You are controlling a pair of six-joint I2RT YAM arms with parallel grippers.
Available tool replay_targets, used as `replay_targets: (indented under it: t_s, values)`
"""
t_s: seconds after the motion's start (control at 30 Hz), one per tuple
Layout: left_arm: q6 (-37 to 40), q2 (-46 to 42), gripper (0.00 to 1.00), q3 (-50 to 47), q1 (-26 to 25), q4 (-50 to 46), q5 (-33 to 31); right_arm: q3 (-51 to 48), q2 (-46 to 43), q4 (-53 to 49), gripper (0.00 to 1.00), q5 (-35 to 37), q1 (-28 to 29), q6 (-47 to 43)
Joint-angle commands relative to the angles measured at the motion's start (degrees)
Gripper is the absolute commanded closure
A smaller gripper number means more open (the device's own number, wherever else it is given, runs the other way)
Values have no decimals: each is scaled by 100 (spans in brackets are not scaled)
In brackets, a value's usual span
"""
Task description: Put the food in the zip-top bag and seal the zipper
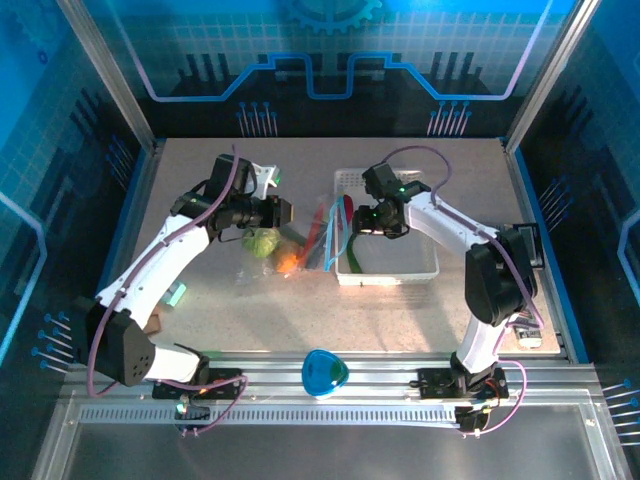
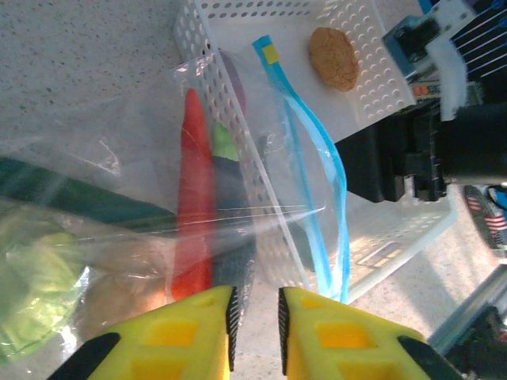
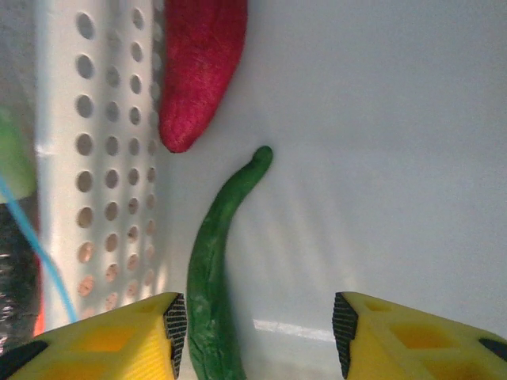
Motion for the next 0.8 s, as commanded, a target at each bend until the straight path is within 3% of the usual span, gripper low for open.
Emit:
replay_targets:
  t_s: [0.0,0.17,0.4,0.57,0.77]
  values:
    - [339,-136,71,334,-583,-274,-894,-187,-428,148,46,-237,-110,85]
    - [550,398,55,1159,-1608,-893,-2281,-543,-596,213,45,-437,-527,31]
    - [581,1535,46,2172,-2279,-1536,-3125,-801,-955,317,44,-623,-935,-72]
    - [496,2539,45,3221,-2506,-2350,-3930,-879,-1172,412,44,-737,-1104,-93]
    - [520,3307,46,3989,-2534,-2819,-4308,-999,-1377,545,44,-836,-1216,-84]
